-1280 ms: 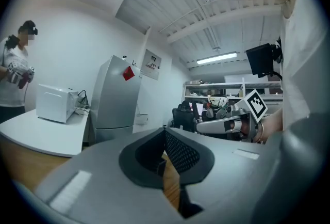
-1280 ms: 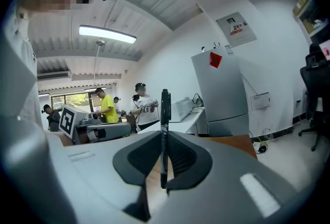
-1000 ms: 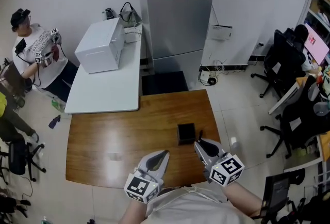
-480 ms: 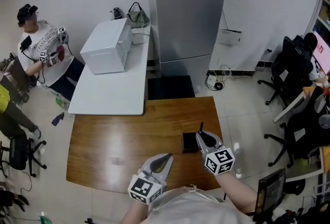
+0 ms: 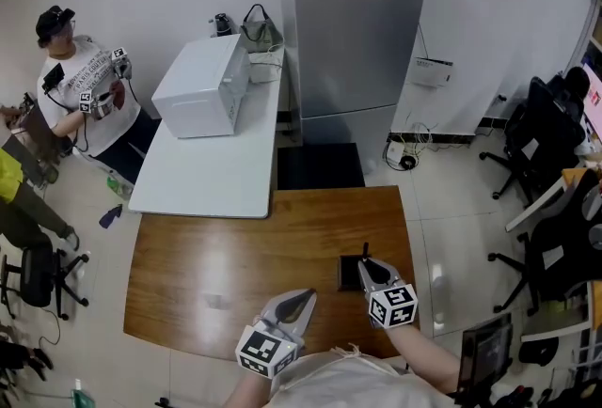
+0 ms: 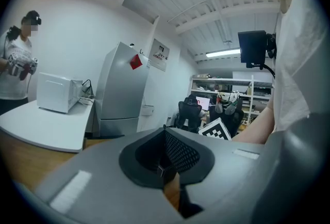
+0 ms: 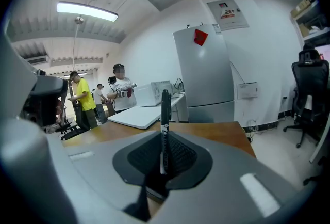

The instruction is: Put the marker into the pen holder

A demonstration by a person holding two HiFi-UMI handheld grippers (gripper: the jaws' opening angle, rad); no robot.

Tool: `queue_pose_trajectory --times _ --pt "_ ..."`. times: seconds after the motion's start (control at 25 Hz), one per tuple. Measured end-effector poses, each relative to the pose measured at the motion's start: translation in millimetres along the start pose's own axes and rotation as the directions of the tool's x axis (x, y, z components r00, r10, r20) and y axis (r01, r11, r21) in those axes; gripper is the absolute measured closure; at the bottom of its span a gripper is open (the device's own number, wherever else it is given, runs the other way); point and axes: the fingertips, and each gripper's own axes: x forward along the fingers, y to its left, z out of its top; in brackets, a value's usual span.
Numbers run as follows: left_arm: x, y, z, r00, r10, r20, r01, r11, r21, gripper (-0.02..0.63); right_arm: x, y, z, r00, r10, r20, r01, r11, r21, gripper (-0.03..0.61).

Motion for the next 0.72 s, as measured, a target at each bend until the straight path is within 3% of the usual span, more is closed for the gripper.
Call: queue_pose_trajectory --times 0.4,0.48,0.56,0.72 --pt "1.8 -1.0 -1.5 1.000 -0.020 -0.019 0.020 1.000 0.017 0.600 -8.3 -13.8 -7.8 0.995 -0.088 -0.042 0.089 0.996 0.020 0.511" --pt "2.1 -1.9 -1.5 1.000 -0.022 -0.017 0.023 1.000 0.019 0.600 -17.5 -9.2 4.5 0.996 -0.087 -0.006 0.087 0.996 0.010 0.513" --pt "2.6 -2.5 -0.4 1.000 -0.023 -0.014 0.024 1.000 0.020 0.600 -29.9 0.9 30.6 0.996 -0.072 0.059 0.073 0.997 -0.013 0.574" --pt "0.7 -3.8 4.5 1.000 -0.021 0.007 0.021 1.000 0.022 0.600 -68.8 31.9 96.2 0.973 -0.006 0.232 0.017 0.999 -0.045 0.578"
